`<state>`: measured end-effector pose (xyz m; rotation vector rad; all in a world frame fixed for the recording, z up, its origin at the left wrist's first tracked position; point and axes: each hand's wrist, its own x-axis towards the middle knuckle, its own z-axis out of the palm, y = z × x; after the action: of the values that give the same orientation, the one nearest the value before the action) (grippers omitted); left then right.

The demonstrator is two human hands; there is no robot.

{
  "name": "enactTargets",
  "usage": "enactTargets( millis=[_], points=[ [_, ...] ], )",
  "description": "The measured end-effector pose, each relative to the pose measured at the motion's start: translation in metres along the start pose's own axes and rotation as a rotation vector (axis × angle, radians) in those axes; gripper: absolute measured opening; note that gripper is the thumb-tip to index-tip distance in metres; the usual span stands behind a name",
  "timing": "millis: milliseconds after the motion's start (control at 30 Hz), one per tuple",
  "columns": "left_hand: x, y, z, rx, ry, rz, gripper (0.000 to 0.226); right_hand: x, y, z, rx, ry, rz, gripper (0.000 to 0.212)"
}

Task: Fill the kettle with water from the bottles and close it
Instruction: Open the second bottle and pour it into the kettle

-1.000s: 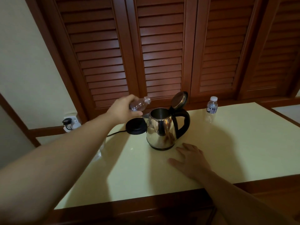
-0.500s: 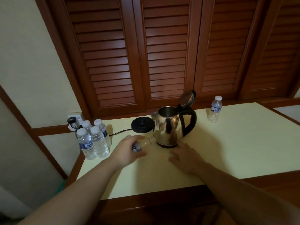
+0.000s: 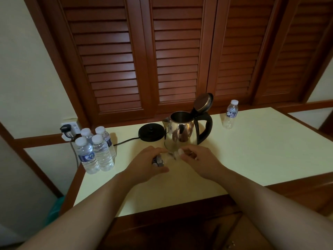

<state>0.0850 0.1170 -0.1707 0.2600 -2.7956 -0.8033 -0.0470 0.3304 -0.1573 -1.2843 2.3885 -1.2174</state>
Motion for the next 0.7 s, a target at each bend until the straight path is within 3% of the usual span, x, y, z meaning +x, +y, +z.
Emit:
enactTargets(
  millis=[433,600,700],
  points=[
    [0.022,0.059,0.021,-0.021,0.013,0.047,0.056,-0.005,0.036,-0.06,-0.06,-0.151,-0.047,0.033],
    [0.052,0.098,0.046,-0.001,0.058,0.061,0.055,0.003,0.069,-0.095,-0.008,-0.142,0.022,0.029],
    [0.068,0.114,0.064,0.006,0.06,0.032,0.056,0.008,0.09,-0.126,-0.022,-0.156,0.0,0.01]
  ],
)
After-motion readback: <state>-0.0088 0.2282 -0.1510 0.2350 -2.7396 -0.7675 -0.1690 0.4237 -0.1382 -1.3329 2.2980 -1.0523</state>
